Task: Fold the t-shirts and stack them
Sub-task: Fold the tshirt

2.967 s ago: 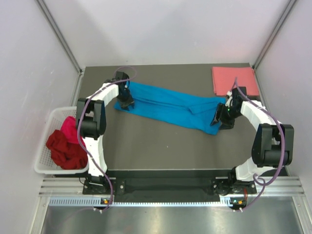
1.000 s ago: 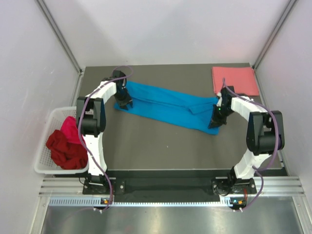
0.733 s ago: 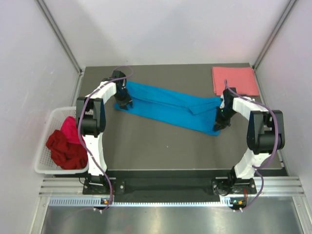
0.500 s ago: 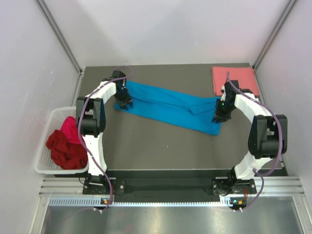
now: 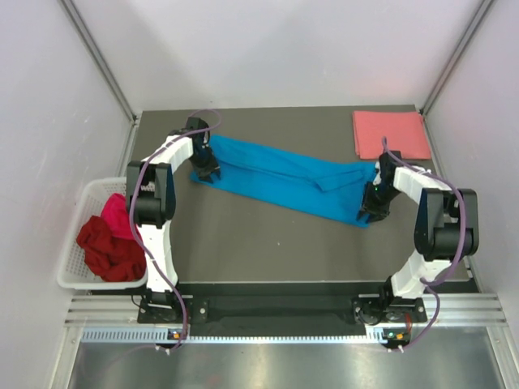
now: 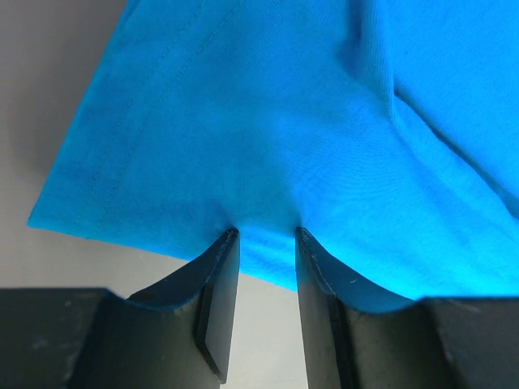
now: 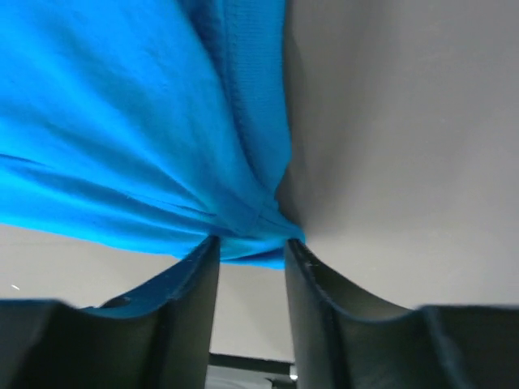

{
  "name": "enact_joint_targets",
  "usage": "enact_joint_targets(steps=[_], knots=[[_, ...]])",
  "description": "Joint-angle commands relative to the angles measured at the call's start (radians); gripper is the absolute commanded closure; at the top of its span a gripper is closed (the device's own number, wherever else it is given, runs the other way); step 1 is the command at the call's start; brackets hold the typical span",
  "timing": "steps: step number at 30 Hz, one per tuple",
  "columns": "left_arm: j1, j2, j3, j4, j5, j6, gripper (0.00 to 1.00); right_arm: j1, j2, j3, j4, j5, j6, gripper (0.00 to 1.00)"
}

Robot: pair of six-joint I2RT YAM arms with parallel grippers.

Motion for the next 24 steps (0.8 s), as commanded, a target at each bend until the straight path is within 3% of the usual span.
enact_joint_targets(steps=[1,8,16,19,22,24], knots=[[0.016,-0.022,-0.027,0.022,-0.076,0.044,0.61,0.019,-0.019,0.120,-0.017,0.111,-0.015,0.60],[0.013,-0.068,-0.030,0.012,-0.053,0.043,0.60,0.101,0.036,0.402,-0.091,0.088,0.002,0.47],[0.015,-0.114,-0.027,-0.005,-0.059,0.056,0.60,0.179,0.207,0.483,0.101,-0.226,0.191,0.43],[0.015,-0.126,-0.037,-0.001,-0.063,0.058,0.60,0.220,0.250,0.494,0.136,-0.256,0.232,0.46],[0.015,-0.126,-0.036,-0.006,-0.062,0.058,0.60,0.251,0.288,0.508,0.152,-0.280,0.252,0.65],[0.015,-0.131,-0.034,-0.008,-0.056,0.061,0.60,0.266,0.288,0.494,0.155,-0.259,0.271,0.66]])
